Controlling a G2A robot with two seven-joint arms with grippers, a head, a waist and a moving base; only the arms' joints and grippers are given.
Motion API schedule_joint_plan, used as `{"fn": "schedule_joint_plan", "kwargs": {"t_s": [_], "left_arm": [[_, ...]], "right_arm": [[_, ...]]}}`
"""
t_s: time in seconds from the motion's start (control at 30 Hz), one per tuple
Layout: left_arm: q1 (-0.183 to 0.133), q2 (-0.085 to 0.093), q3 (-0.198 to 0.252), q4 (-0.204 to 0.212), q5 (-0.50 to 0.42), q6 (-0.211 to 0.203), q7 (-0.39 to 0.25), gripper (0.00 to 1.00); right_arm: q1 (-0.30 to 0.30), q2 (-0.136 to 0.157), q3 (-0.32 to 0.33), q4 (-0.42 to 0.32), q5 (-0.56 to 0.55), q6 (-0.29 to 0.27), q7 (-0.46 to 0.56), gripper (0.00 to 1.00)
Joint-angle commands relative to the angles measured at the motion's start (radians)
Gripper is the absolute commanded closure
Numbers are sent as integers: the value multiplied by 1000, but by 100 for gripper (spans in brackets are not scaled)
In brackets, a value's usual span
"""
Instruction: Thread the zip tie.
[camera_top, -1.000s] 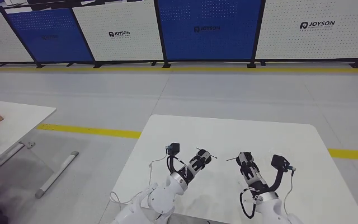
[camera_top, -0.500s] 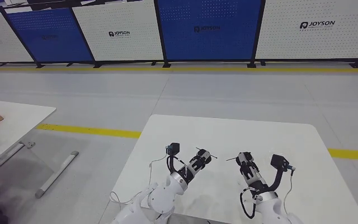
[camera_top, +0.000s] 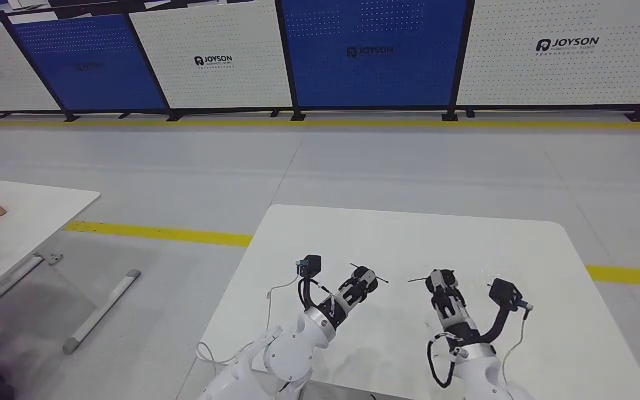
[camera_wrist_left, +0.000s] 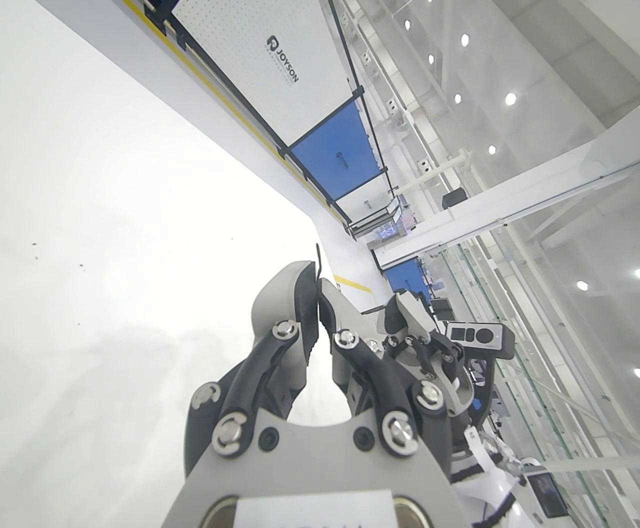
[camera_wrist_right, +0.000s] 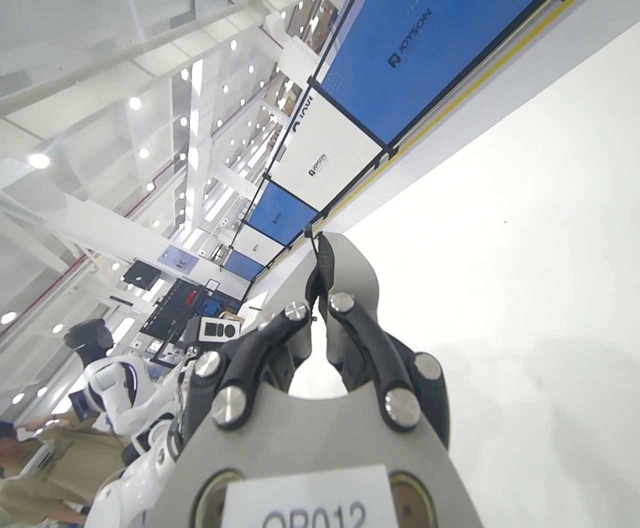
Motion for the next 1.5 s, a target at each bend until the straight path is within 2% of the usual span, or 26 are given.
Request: {"fn": "schedule_joint_plan", "kwargs": {"t_s": [0.0,0.03,0.13,0.43,0.67,1.1,1.47], "left_arm": [[0,0,0,0,0,0,0,100],[0,0,0,0,0,0,0,100],[0,0,0,0,0,0,0,100],[0,0,0,0,0,0,0,100],[0,0,0,0,0,0,0,100],[0,0,0,0,0,0,0,100],[0,0,0,0,0,0,0,100]], "right_arm": [[10,-12,-27,14,-18,26,-32,100],[18,-20,-43,24,-32,50,-52,100],[31,-35,-61,49,-32,54,-58,100],[31,-35,-61,49,-32,54,-58,100],[28,-44,-37,61,1,-1,20,100],[26,-53,-33,72,-20,-7,18,100],[50,-84,-48,122,-32,-37,41,100]]}}
